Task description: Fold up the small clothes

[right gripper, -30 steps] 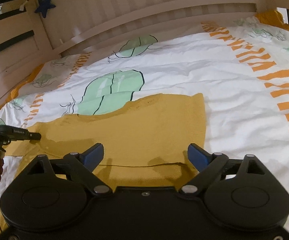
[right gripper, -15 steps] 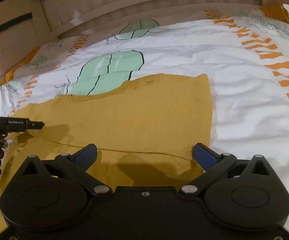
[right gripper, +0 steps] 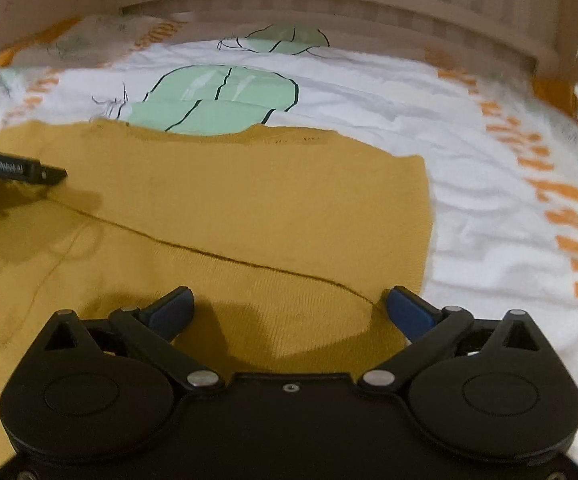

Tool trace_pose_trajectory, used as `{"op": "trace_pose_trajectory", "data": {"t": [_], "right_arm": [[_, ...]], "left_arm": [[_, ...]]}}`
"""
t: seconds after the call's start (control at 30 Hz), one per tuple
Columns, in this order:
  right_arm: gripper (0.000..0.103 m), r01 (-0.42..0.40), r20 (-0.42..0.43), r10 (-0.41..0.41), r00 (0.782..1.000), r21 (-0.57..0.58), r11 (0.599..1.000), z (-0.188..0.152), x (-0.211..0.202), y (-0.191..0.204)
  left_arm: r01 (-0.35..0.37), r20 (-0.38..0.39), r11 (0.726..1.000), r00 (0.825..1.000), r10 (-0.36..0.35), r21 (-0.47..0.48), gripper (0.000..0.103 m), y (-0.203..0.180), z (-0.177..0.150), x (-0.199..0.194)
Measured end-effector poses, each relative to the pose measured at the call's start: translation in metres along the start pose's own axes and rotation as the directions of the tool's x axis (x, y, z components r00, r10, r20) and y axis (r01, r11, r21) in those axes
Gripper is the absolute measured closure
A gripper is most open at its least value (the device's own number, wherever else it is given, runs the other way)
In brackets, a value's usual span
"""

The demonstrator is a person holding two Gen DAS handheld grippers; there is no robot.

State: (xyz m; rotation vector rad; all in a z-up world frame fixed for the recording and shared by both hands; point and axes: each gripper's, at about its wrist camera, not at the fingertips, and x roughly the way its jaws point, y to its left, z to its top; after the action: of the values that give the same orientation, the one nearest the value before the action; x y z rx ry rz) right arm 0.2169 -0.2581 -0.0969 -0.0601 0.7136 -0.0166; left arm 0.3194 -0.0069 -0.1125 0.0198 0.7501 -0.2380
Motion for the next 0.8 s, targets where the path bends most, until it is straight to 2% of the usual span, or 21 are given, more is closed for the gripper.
{"op": "trace_pose_trajectory", "data": {"t": [0.2,0.23,0.37,0.47,0.6,0.8], "right_arm": [[0.000,-0.060,-0.026,0.061,0.998,0.040,0.997,0.001,0.001,-0.013],[0.000,-0.060,-0.024,0.061,0.998,0.039,0.997,0.001,0.000,-0.013],[0.001,-0.065,-0.010,0.066,0.998,0.033,0.997,0.005,-0.004,-0.012],[0.001,-0.080,0.037,0.077,0.996,0.074,0.994,0.009,-0.012,-0.013],[0.001,-0.140,0.102,0.128,0.986,0.118,0.983,0.014,-0.024,-0.005],[0.001,-0.247,0.118,0.230,0.966,0.153,0.957,0.020,-0.036,0.036]], "left_arm": [[0.035,-0.046,0.999,0.998,-0.034,0.020,0.012,0.005,0.008,-0.007],[0.036,-0.043,0.999,0.998,-0.035,0.016,0.016,0.009,0.008,-0.012],[0.010,0.004,1.000,1.000,-0.010,0.001,0.015,0.034,0.009,-0.044],[-0.024,0.021,0.999,0.999,0.025,-0.022,0.015,0.068,0.010,-0.068],[-0.088,0.041,0.988,0.995,0.094,-0.123,0.015,0.126,0.011,-0.096],[-0.175,0.031,0.932,0.980,0.194,-0.317,0.015,0.214,0.007,-0.121]]}}
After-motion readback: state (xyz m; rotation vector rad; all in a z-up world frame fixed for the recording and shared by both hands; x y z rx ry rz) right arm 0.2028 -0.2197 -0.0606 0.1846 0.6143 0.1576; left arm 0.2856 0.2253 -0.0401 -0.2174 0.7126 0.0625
